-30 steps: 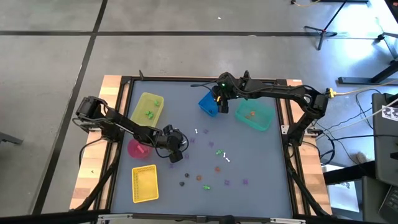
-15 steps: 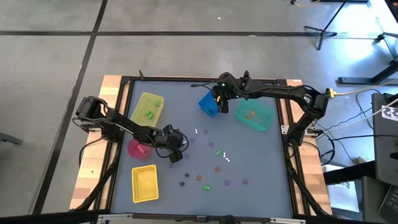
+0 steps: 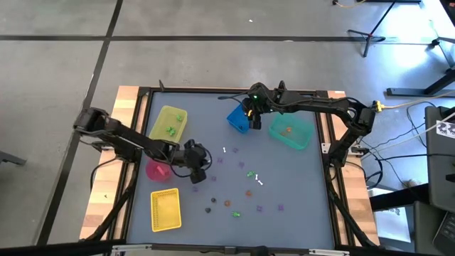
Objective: Sort Halloween decoration
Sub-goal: Put the white bone toy into the red bowl
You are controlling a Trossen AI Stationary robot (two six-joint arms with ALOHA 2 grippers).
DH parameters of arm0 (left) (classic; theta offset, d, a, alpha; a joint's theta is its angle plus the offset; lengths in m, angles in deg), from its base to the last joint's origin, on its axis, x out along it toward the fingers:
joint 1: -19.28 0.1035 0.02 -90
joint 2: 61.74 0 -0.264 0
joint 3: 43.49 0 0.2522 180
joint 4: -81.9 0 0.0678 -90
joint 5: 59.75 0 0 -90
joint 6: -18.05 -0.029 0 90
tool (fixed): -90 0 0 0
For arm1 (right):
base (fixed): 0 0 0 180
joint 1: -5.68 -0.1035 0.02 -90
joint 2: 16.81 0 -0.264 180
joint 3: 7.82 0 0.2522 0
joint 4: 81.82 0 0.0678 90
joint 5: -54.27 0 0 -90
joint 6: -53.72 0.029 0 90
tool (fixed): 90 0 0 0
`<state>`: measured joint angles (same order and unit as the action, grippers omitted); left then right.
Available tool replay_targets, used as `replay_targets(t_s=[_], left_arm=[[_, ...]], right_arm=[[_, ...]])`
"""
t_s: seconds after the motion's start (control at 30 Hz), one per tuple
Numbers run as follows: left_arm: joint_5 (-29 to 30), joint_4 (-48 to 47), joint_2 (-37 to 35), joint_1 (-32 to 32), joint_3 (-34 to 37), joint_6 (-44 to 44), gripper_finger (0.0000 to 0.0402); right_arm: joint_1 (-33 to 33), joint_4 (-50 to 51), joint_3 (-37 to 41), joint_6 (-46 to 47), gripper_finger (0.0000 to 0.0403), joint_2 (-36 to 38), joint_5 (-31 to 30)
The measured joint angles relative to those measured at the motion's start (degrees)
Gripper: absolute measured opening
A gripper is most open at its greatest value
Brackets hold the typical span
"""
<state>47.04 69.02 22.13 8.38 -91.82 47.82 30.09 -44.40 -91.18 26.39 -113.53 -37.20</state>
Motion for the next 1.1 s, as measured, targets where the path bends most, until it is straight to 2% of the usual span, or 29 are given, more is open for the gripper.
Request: replay_targets(t_s=[0.3,0.47,0.67,0.87,0.97,1.1], left_arm=[[-16.06,-20.11,-16.76,-0.04,-0.07,5.62,0.001],[-21.22,-29.75,-25.48,-0.13,-0.09,9.82,0.001],[-24.07,-44.04,-33.34,-0.15,-0.11,14.55,0.001],[-25.41,-58.36,-35.71,-0.15,-0.11,18.23,0.001],[-25.22,-62.29,-35.52,-0.15,-0.11,18.19,0.001],[-24.86,-63.01,-35.47,-0.15,-0.11,17.86,0.001]], right_arm=[[0.0,0.02,0.0,0.0,0.023,0.0,0.0],[-0.01,0.02,0.0,0.0,0.023,0.0,0.01],[0.0,0.02,0.0,0.0,0.023,0.0,0.02],[0.0,0.02,0.0,0.0,0.023,0.0,0.02],[0.0,0.02,0.0,0.0,0.023,0.0,0.02],[0.0,0.02,0.0,0.0,0.023,0.0,0.02]])
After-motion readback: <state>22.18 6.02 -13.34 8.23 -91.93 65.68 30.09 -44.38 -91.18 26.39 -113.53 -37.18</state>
